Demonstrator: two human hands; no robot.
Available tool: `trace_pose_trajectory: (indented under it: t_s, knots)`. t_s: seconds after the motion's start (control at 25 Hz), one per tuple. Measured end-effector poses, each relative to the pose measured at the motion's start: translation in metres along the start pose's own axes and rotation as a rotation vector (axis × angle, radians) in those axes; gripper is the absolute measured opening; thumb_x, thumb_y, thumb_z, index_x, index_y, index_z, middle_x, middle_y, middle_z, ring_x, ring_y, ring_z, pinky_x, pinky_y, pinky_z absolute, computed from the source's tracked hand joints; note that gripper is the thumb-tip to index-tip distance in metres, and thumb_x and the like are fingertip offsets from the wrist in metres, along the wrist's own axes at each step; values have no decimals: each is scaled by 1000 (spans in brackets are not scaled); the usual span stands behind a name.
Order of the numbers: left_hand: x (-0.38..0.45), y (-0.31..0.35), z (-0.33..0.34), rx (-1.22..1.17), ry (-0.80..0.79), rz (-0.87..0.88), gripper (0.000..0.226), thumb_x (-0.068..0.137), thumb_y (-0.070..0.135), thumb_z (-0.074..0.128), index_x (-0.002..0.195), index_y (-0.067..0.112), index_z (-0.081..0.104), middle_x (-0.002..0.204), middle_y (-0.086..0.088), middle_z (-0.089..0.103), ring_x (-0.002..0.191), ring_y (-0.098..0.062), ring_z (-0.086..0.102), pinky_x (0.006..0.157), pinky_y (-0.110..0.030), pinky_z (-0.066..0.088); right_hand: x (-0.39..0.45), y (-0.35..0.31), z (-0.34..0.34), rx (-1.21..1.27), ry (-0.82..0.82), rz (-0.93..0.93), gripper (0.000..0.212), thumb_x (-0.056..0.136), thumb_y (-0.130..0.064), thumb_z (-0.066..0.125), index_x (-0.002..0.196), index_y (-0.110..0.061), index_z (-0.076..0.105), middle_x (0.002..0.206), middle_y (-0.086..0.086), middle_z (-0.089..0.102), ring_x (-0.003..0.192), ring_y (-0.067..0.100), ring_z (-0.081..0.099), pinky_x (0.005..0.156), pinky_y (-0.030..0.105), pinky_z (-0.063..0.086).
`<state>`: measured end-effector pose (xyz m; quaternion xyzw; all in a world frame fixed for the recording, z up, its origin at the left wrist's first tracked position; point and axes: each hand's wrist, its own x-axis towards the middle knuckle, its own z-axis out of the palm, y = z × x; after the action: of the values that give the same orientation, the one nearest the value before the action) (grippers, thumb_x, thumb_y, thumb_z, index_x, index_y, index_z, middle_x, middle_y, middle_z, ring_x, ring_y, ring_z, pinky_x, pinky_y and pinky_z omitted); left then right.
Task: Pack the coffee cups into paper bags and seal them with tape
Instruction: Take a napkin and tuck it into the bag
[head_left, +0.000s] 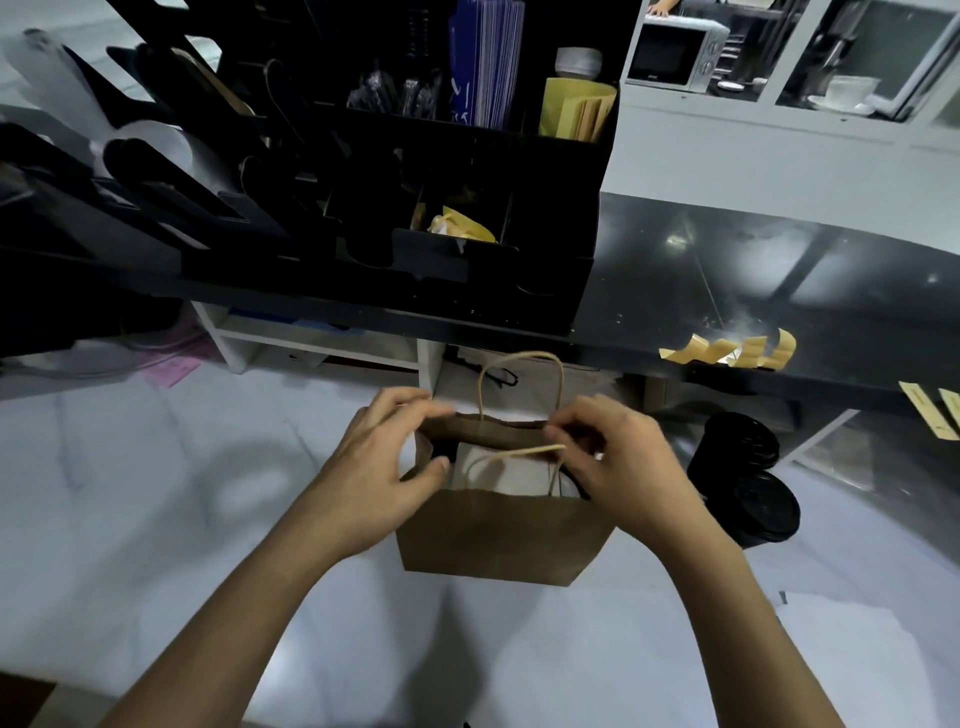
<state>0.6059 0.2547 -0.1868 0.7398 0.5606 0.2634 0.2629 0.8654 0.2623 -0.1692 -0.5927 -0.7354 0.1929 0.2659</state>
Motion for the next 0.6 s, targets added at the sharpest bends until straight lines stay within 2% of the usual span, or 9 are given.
trace_pose_trajectory:
  t_s: [0.12, 0.2, 0.28, 0.36, 0.52, 0.6]
  knots:
    - [1, -6, -4, -13, 102, -70, 37, 95, 32, 62, 127, 40, 47, 125, 24, 37, 117, -3, 45, 94, -31, 48, -13, 16, -6, 11, 220, 95, 19, 97, -37, 58, 85, -23, 63, 83, -10, 55, 75, 7, 54, 62, 24, 46]
    - [0, -12, -6, -3, 111, -137, 21, 95, 34, 61, 113, 36, 51, 118, 20, 43, 112, -6, 49, 90, -32, 50, -20, 23, -6, 3, 278, 189, 29, 99, -41, 54, 80, -21, 61, 82, -7, 54, 72, 9, 54, 61, 27, 45]
    - [0, -15, -6, 29, 78, -157, 8, 95, 41, 57, 97, 34, 57, 109, 18, 52, 108, -8, 52, 90, -36, 50, -26, 30, -2, -20, 237, 257, 39, 101, -47, 47, 76, -22, 63, 88, -7, 54, 75, 8, 55, 65, 28, 45]
    - [-2, -15, -4, 30, 13, -147, 17, 92, 49, 55, 90, 34, 62, 103, 19, 56, 105, -6, 53, 93, -39, 50, -30, 33, 2, 13, 147, 275, 44, 101, -52, 42, 77, -27, 68, 97, -10, 53, 82, 4, 56, 71, 27, 47]
    - [-3, -12, 0, -27, -69, -112, 23, 87, 52, 64, 104, 37, 66, 115, 24, 49, 110, 1, 50, 97, -28, 46, -33, 33, 5, 51, -12, 204, 50, 92, -67, 38, 96, -32, 74, 110, -17, 44, 101, -1, 50, 82, 27, 46]
    - [-3, -13, 0, -21, -107, -99, 33, 84, 52, 70, 112, 36, 66, 125, 22, 41, 109, 5, 48, 95, -22, 43, -33, 34, 7, 19, -45, 189, 52, 86, -75, 38, 97, -36, 72, 121, -17, 40, 109, 2, 48, 88, 31, 48]
